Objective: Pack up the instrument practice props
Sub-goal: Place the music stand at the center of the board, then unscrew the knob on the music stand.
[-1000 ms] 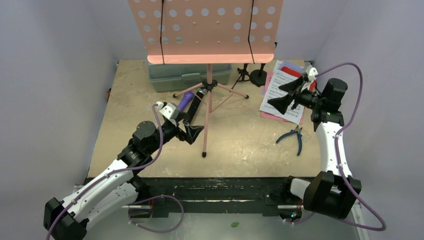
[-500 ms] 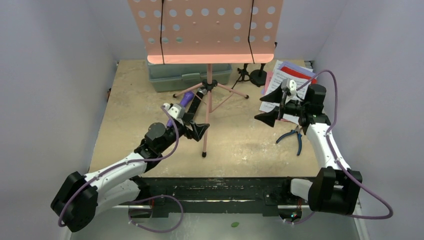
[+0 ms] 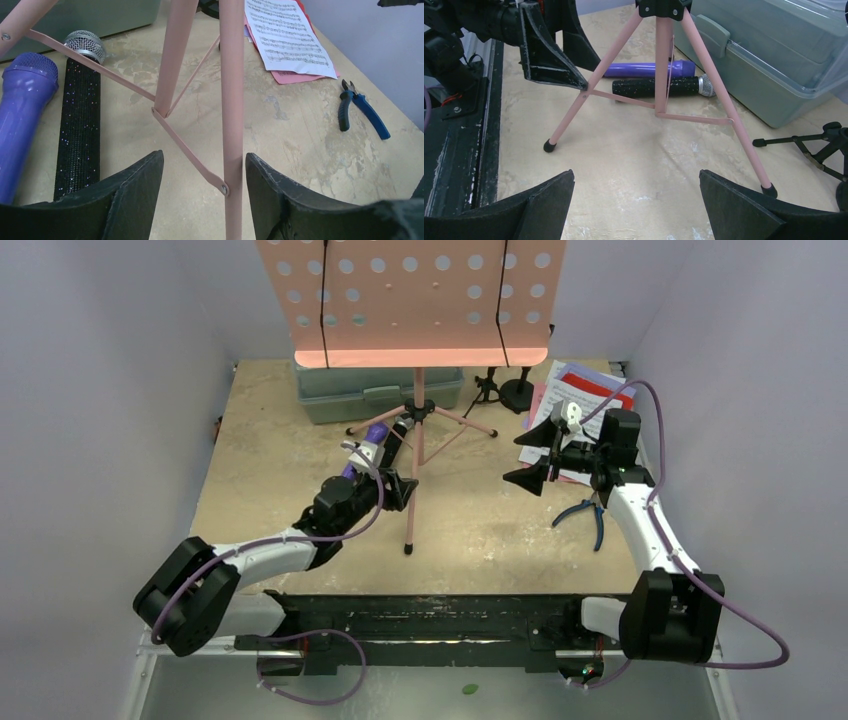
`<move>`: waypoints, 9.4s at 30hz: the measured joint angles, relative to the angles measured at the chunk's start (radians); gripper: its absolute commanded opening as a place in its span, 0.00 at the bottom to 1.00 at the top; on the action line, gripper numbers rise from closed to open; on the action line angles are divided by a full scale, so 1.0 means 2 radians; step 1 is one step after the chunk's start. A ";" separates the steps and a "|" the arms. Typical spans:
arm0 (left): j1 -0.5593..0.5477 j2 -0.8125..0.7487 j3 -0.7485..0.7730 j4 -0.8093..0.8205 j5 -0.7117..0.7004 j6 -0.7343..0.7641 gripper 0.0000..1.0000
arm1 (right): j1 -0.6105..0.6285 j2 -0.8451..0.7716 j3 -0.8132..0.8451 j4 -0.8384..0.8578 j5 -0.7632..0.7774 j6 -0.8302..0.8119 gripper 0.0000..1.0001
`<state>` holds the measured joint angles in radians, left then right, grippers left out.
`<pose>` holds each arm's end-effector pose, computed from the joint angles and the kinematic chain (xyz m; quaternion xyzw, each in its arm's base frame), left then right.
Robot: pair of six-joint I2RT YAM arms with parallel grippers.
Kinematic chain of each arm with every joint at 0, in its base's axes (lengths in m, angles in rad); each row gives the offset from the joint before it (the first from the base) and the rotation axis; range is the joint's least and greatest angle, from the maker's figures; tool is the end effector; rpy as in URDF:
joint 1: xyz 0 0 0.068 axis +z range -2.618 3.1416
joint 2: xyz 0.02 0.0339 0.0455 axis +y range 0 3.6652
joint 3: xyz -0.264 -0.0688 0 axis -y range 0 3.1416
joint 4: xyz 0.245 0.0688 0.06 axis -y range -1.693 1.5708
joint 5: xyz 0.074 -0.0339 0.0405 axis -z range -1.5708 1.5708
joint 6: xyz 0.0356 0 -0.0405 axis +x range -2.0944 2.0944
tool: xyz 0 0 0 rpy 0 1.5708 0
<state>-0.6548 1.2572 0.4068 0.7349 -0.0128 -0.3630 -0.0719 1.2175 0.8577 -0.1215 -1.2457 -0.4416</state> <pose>0.2019 -0.1544 0.2074 0.1044 0.7394 -0.3199 0.5831 0.2565 0.0153 0.2916 -0.4248 0.6273 0.3757 0.5338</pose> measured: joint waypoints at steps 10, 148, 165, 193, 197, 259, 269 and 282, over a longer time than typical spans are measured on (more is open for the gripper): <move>0.000 0.046 0.049 -0.010 -0.008 -0.025 0.46 | 0.000 0.000 0.000 0.001 0.002 0.001 0.99; -0.027 0.149 0.049 0.367 -0.010 0.200 0.16 | 0.000 0.026 0.000 -0.043 0.015 -0.032 0.99; -0.027 0.091 0.094 0.185 -0.094 -0.118 0.00 | 0.000 0.027 0.000 -0.046 0.014 -0.034 0.99; -0.022 -0.038 0.137 -0.131 -0.177 -0.304 0.64 | 0.000 0.027 0.000 -0.048 0.014 -0.036 0.99; -0.009 -0.055 0.102 -0.087 -0.134 -0.262 0.60 | 0.000 0.027 0.000 -0.048 0.014 -0.036 0.99; 0.066 -0.009 0.118 -0.091 0.021 -0.279 0.44 | 0.000 0.027 0.000 -0.052 0.014 -0.046 0.99; 0.068 -0.014 0.023 0.096 0.106 -0.160 0.81 | 0.000 0.027 0.000 -0.056 0.012 -0.047 0.99; 0.069 0.018 0.008 0.220 0.134 0.096 0.73 | 0.000 0.027 0.000 -0.056 0.012 -0.049 0.99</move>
<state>-0.5175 1.2922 0.4229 1.1740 0.2554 -0.1703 -0.0719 1.2709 0.8570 -0.2325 -1.2213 -0.5396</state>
